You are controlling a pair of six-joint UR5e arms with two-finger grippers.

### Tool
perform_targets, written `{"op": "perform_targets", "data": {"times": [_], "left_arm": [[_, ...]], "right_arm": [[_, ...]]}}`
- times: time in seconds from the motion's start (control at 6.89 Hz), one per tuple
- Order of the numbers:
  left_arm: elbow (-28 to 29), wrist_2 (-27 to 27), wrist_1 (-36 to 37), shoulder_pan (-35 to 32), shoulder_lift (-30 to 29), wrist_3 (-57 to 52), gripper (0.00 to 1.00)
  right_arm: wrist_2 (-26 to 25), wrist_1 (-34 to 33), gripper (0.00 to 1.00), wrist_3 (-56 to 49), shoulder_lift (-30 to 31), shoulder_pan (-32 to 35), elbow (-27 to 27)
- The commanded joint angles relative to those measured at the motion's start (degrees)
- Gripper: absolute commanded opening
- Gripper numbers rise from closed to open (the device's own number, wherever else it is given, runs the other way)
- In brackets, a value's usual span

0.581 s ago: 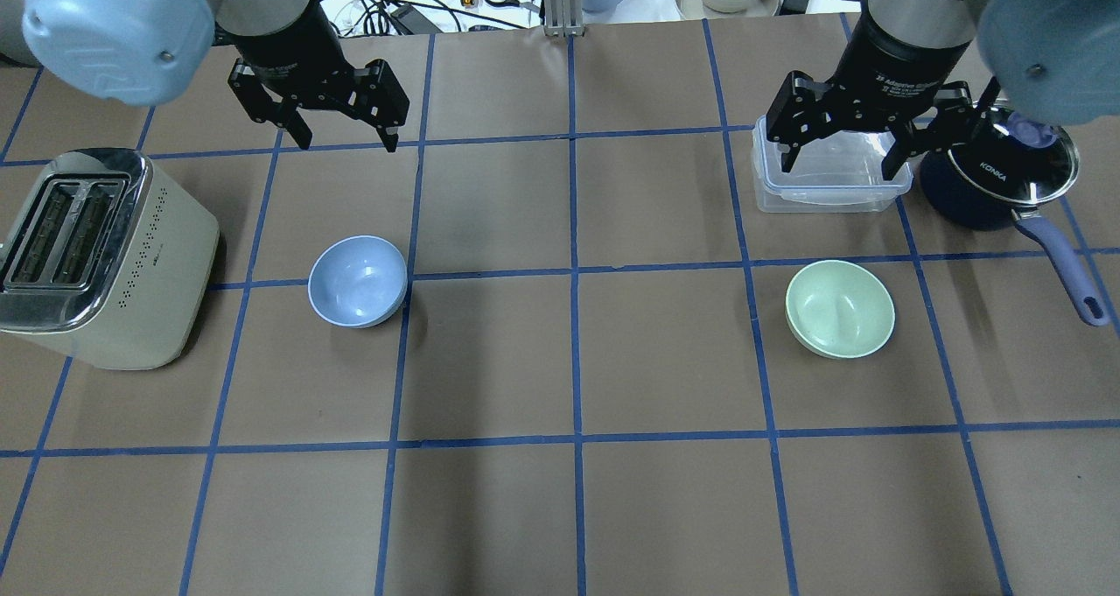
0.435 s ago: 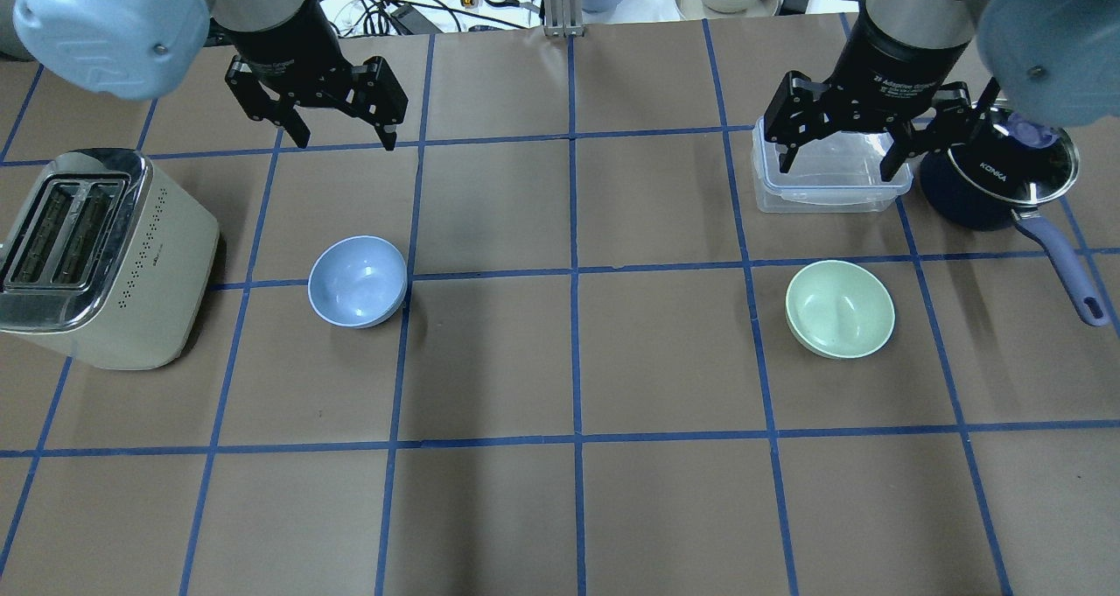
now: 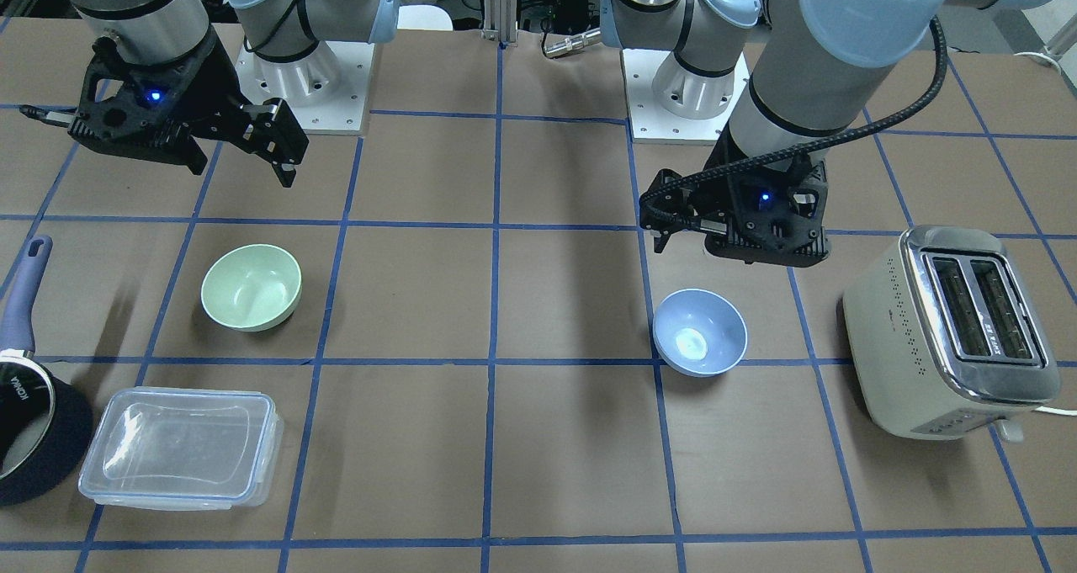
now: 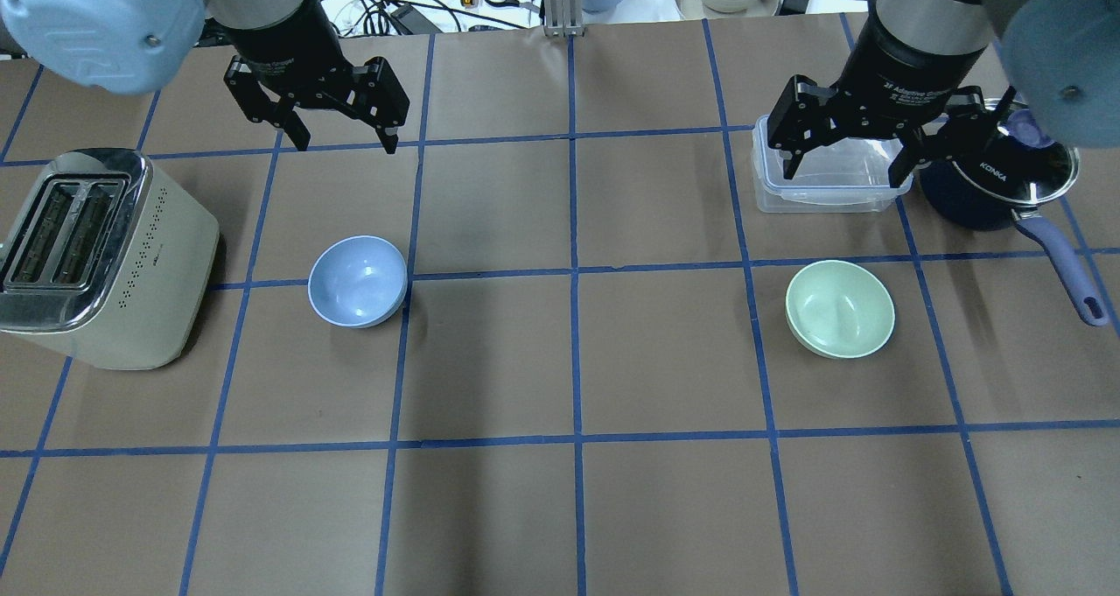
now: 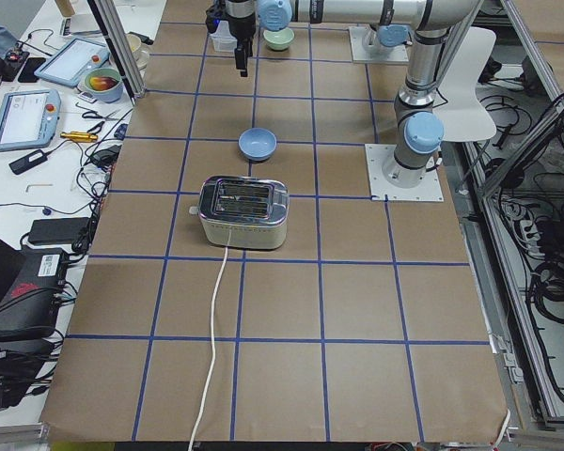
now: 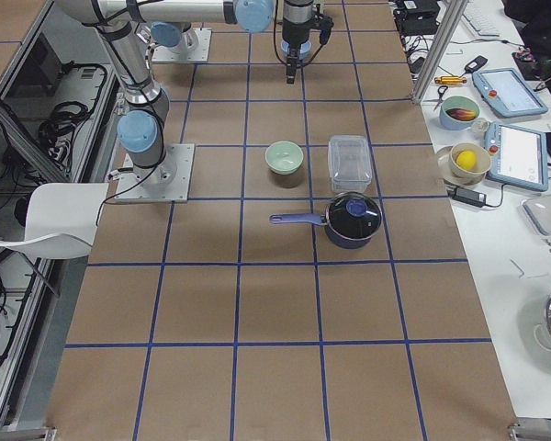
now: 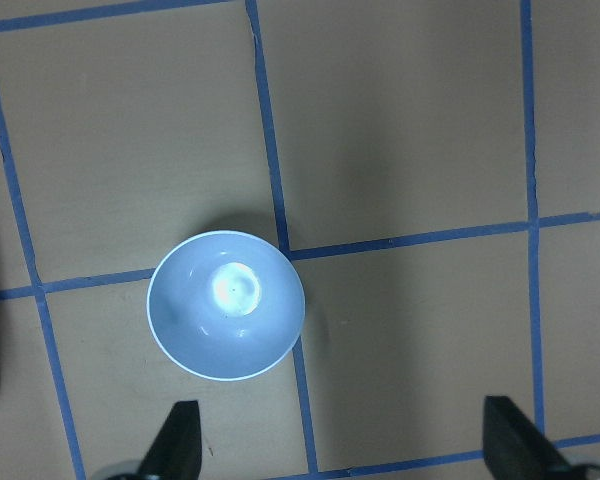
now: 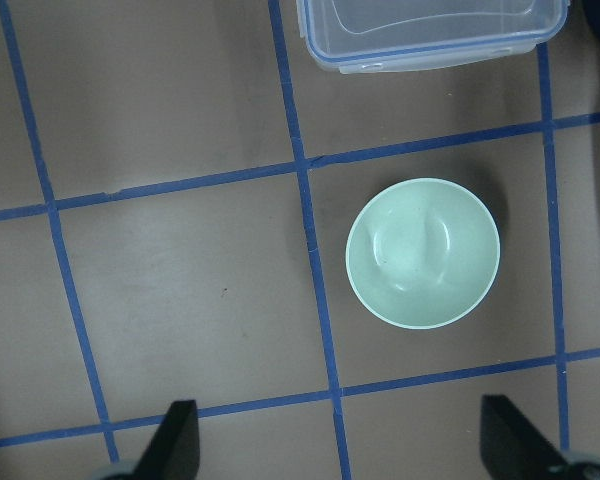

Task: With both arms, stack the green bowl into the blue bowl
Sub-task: 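Move the left gripper down over the light blue bowl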

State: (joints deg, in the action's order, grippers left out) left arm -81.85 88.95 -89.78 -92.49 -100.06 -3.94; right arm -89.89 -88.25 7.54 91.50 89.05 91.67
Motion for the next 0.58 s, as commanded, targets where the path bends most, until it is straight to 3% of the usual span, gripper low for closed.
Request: {"op": "perform_targets", "data": {"times": [0.0,0.29,0.44], "left_arm": [[-0.76,-0.09,0.04,-0.06,-0.48,0.85,1.00],[-3.47,0.08,0.83,0.03,-1.71,1.04,1.00],[-9.32,0.17,5.36,0.38,-2.58,1.12,1.00]], "right_arm": [[-0.02,2.46,1.00,-0.07,0.08,-0.01,0.35],[-0.02,2.64,1.00,-0.07,0.00,-0.01,0.35],[-0.02,2.99,1.00,-0.07,0.08,0.16,0.35]]}}
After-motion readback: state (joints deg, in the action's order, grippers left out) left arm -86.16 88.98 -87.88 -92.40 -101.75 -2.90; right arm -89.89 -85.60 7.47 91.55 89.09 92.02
